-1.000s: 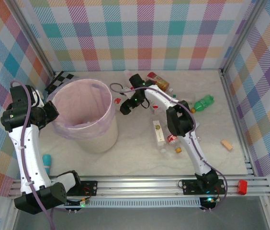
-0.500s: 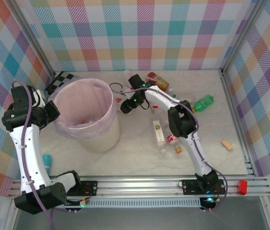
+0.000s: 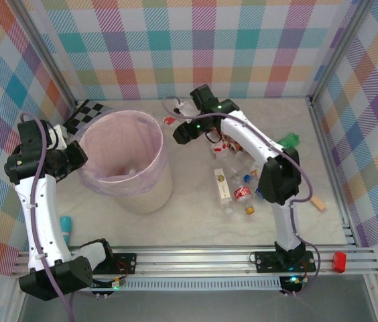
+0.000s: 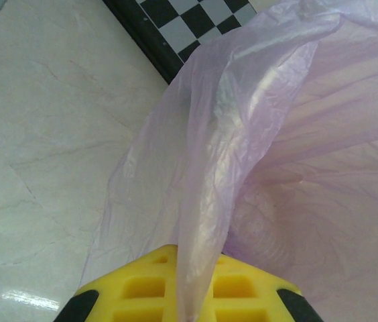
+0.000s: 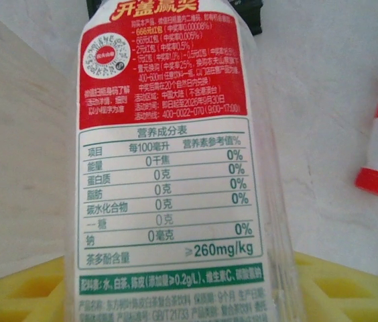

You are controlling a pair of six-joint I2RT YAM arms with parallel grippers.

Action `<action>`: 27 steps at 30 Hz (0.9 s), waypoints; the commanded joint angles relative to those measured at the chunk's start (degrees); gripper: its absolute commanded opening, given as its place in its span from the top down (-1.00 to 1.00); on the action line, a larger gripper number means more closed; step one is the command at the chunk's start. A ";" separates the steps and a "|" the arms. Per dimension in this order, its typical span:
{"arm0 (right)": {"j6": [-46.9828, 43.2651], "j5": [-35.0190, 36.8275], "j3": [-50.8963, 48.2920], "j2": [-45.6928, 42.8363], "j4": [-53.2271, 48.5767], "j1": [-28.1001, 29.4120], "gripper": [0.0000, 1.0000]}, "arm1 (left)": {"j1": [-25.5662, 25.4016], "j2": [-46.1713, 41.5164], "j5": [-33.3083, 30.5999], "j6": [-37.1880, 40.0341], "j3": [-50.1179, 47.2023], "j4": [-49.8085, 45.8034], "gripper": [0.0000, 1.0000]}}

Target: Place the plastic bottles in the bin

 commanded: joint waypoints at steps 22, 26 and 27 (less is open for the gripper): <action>2.19 3.61 1.45 -26.36 -15.44 -5.20 -0.12 | -24.54 6.53 -0.25 -5.91 5.22 10.50 1.00; 3.70 -1.08 7.05 -23.62 -15.00 -0.53 -0.09 | -27.57 9.11 -1.30 -6.12 6.72 11.31 1.00; 3.47 -1.29 8.95 -22.42 -15.55 1.00 -0.08 | -27.96 9.66 -1.50 -6.24 6.99 11.57 1.00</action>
